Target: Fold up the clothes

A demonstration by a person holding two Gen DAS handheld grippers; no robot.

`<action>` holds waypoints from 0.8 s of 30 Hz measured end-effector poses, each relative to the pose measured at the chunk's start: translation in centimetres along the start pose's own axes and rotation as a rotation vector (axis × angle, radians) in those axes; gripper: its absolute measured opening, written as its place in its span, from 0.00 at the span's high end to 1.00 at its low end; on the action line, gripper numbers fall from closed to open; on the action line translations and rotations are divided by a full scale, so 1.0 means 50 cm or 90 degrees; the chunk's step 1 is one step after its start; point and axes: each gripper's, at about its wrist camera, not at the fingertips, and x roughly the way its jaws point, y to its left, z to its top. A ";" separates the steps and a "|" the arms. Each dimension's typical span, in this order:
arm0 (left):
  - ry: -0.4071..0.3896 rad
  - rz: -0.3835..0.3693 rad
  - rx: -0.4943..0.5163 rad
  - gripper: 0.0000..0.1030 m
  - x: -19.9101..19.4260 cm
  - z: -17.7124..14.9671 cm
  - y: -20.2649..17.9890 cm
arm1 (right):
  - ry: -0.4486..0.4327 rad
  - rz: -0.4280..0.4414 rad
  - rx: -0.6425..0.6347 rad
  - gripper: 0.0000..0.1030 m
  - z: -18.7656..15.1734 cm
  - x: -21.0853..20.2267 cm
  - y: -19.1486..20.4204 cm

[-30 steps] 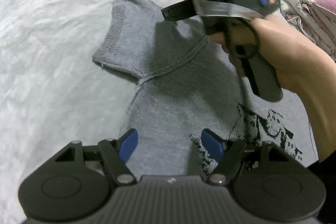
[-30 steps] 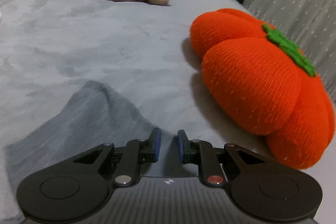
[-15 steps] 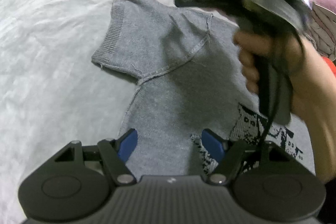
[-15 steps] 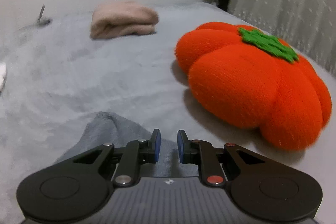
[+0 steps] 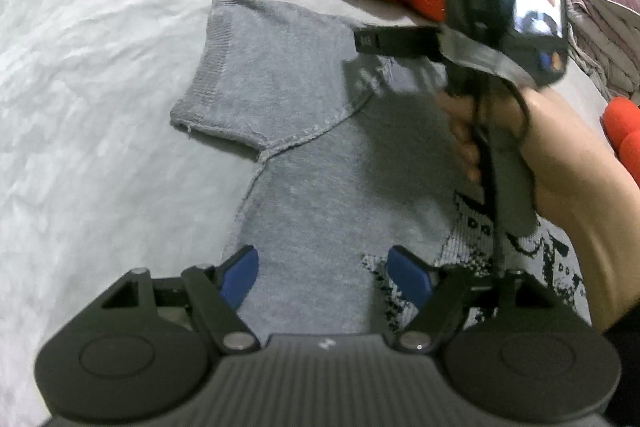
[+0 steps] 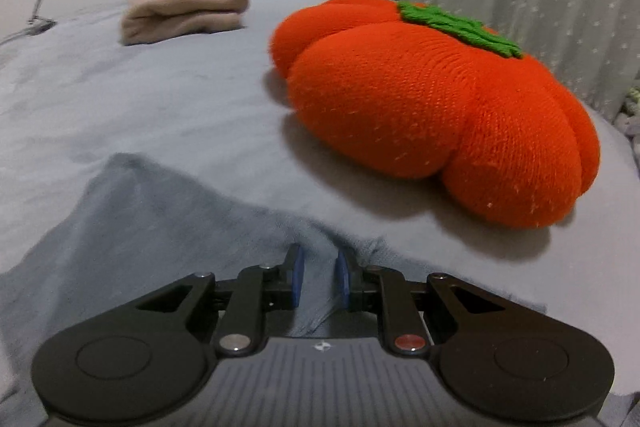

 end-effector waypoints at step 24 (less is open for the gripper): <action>-0.011 0.021 0.021 0.26 0.002 -0.004 -0.008 | -0.037 0.079 0.170 0.79 -0.144 -0.157 -0.051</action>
